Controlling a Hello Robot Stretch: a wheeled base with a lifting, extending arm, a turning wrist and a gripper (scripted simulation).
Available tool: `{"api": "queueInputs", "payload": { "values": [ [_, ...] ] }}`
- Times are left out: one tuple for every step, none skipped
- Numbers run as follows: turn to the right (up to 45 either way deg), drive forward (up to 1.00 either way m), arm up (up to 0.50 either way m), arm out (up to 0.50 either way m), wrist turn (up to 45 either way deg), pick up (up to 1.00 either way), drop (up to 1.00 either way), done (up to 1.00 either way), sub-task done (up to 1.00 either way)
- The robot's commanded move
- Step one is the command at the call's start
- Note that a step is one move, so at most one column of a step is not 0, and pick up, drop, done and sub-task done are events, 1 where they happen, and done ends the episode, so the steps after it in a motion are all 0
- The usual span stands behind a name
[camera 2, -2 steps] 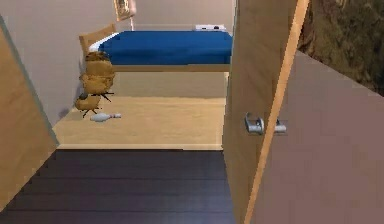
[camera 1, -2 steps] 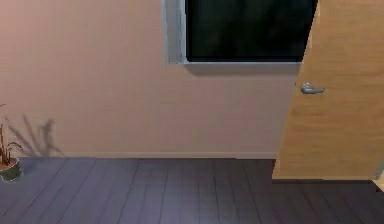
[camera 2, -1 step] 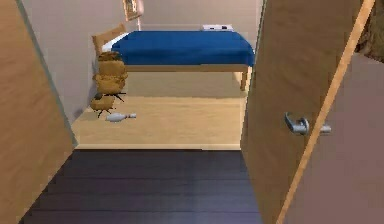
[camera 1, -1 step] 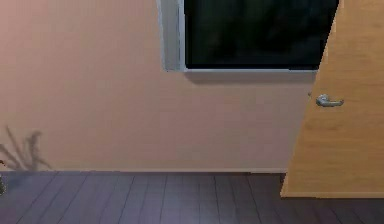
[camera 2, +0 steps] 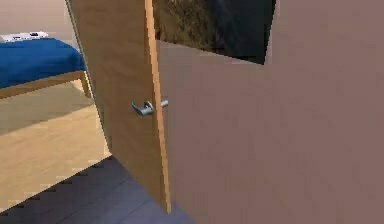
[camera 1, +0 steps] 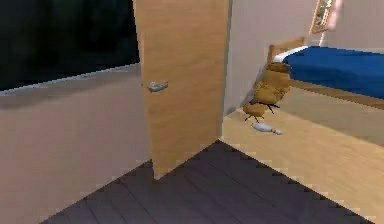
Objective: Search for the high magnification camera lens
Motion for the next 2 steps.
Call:
{"api": "queueInputs", "payload": {
  "values": [
    [45.0, 0.00, 0.00, 0.00, 0.0, 0.00, 0.00, 0.00, 0.00],
    [45.0, 0.00, 0.00, 0.00, 0.0, 0.00, 0.00, 0.00, 0.00]
  ]
}}
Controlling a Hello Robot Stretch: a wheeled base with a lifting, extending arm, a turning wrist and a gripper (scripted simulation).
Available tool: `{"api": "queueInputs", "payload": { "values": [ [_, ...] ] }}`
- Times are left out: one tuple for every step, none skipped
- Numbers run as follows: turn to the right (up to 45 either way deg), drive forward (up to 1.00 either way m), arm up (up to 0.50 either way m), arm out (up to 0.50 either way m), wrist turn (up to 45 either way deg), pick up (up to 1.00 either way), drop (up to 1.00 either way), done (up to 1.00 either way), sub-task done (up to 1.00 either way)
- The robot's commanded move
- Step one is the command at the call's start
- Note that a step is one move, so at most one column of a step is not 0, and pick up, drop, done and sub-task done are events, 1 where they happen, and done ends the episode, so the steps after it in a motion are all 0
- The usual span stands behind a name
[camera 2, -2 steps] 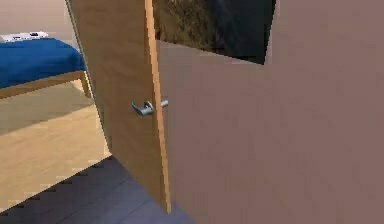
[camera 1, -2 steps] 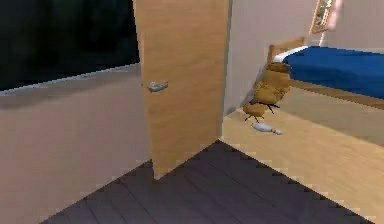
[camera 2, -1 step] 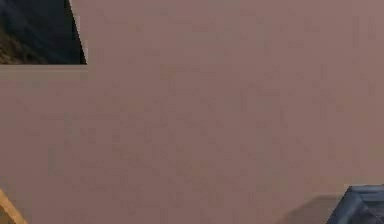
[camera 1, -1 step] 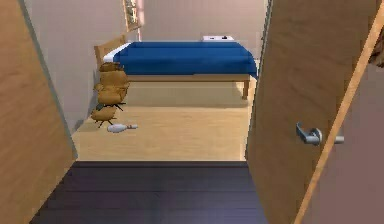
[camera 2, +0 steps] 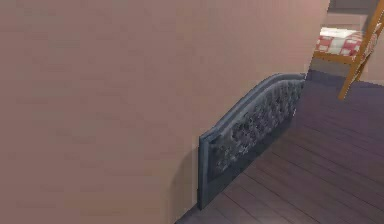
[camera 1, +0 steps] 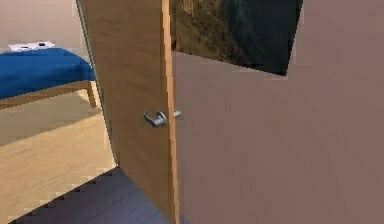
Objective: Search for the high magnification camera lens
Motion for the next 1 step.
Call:
{"api": "queueInputs", "payload": {
  "values": [
    [0.0, 0.10, 0.00, 0.00, 0.0, 0.00, 0.00, 0.00, 0.00]
  ]
}}
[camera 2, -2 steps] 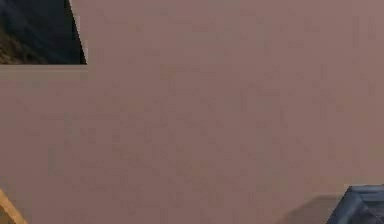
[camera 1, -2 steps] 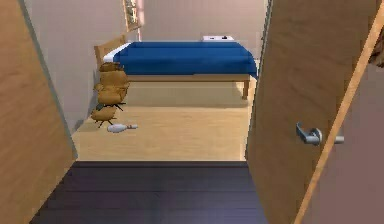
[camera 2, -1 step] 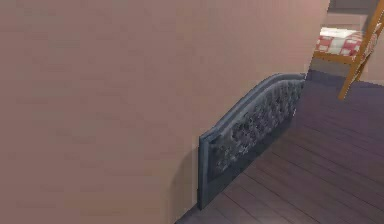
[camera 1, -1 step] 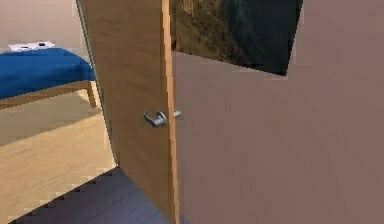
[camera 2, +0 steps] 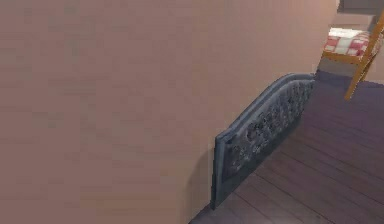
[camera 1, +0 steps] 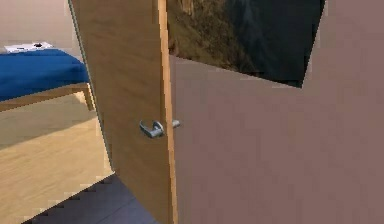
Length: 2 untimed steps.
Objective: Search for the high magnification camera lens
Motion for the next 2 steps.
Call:
{"api": "queueInputs", "payload": {
  "values": [
    [-45.0, 0.00, 0.00, 0.00, 0.0, 0.00, 0.00, 0.00, 0.00],
    [-21.0, 0.00, 0.00, 0.00, 0.0, 0.00, 0.00, 0.00, 0.00]
  ]
}}
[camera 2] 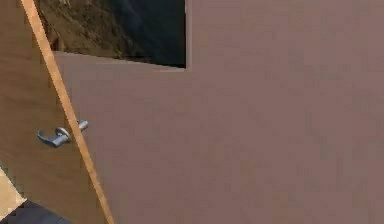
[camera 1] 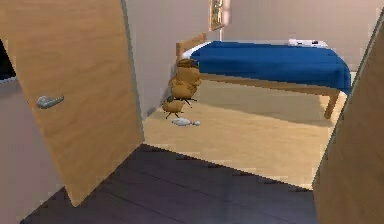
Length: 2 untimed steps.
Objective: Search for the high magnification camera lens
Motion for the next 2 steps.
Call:
{"api": "queueInputs", "payload": {
  "values": [
    [0.0, 1.00, 0.00, 0.00, 0.0, 0.00, 0.00, 0.00, 0.00],
    [0.0, 0.80, 0.00, 0.00, 0.0, 0.00, 0.00, 0.00, 0.00]
  ]
}}
